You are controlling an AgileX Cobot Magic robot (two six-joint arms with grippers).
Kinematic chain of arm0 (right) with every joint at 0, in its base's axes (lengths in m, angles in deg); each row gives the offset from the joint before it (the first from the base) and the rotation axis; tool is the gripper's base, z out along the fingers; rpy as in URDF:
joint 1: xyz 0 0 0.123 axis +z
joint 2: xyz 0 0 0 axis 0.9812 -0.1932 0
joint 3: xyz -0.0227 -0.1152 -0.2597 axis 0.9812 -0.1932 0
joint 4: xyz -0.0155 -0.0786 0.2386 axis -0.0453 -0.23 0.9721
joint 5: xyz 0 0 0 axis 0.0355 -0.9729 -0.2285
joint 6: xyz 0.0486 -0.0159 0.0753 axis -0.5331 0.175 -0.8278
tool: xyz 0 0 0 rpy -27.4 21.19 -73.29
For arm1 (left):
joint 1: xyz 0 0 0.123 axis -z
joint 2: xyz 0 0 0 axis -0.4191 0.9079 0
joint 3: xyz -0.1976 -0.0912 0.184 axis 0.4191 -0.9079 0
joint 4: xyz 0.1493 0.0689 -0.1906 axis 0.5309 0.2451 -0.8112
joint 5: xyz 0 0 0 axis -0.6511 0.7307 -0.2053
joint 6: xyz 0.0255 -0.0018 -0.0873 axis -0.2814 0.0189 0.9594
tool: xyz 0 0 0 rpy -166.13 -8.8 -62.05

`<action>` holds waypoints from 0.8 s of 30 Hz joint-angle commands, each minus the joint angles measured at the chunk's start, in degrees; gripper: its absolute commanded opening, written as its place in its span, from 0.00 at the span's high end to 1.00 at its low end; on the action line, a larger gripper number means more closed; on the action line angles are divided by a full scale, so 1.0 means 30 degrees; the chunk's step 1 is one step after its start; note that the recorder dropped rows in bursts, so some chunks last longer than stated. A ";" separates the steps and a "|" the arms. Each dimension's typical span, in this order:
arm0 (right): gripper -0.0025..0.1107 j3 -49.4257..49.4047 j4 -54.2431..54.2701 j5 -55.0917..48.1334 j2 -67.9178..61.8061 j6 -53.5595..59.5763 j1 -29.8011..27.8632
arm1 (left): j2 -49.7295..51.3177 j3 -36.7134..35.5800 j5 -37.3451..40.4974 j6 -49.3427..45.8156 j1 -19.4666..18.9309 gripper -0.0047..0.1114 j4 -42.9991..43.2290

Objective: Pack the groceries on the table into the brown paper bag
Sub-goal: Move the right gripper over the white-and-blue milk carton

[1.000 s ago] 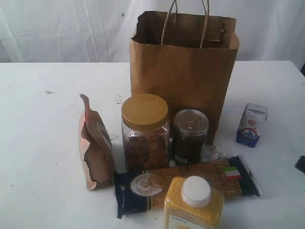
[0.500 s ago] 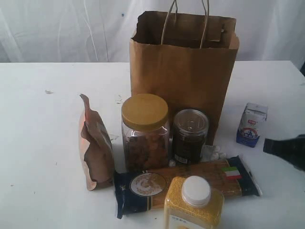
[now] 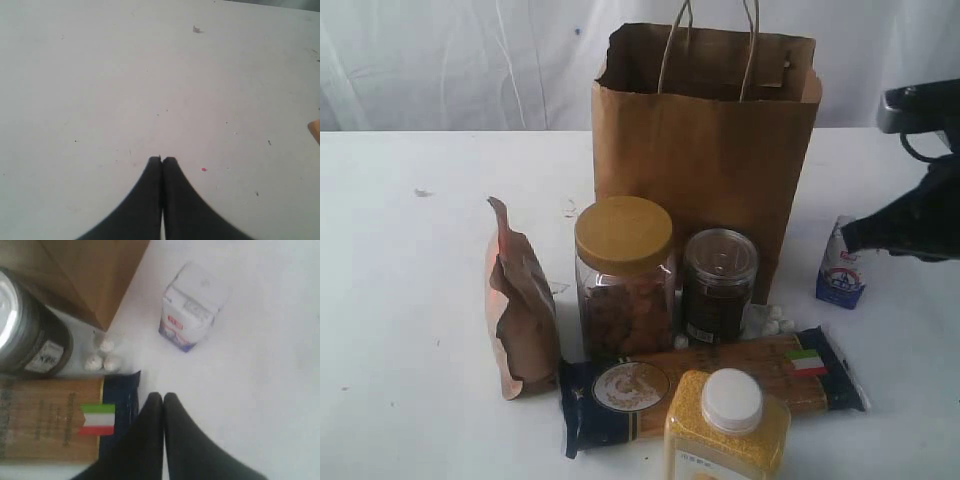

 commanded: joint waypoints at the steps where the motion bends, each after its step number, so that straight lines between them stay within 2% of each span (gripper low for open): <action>1: 0.97 0.0350 -0.0178 0.3329 -0.1281 0.1636 0.0031 | -0.0084 -0.0063 -0.0045 0.0007 0.0074 0.96 0.0027; 2: 0.96 0.0350 -0.0178 0.3807 -0.1439 0.1819 0.0031 | -0.0084 -0.0063 -0.0045 0.0007 0.0074 0.96 0.0027; 5: 0.81 0.0350 -0.0178 0.4869 -0.1836 0.1819 0.0031 | -0.0084 -0.0063 -0.0045 0.0007 0.0074 0.96 0.0027; 7: 0.68 0.0350 -0.0178 0.5130 -0.2038 0.1819 0.0031 | -0.0084 -0.0063 -0.0045 0.0007 0.0074 0.96 0.0027; 8: 0.54 0.0350 -0.0178 0.5531 -0.2280 0.1783 0.0031 | -0.0084 -0.0063 -0.0045 0.0007 0.0074 0.96 0.0027; 12: 0.35 0.0350 -0.0178 0.6583 -0.3349 0.1714 0.0031 | -0.0084 -0.0063 -0.0045 0.0007 0.0074 0.96 0.0027; 24: 0.33 0.0350 -0.0178 0.8875 -0.5161 0.1714 -0.0449 | -0.0084 -0.0063 -0.0045 0.0007 0.0074 0.96 0.0027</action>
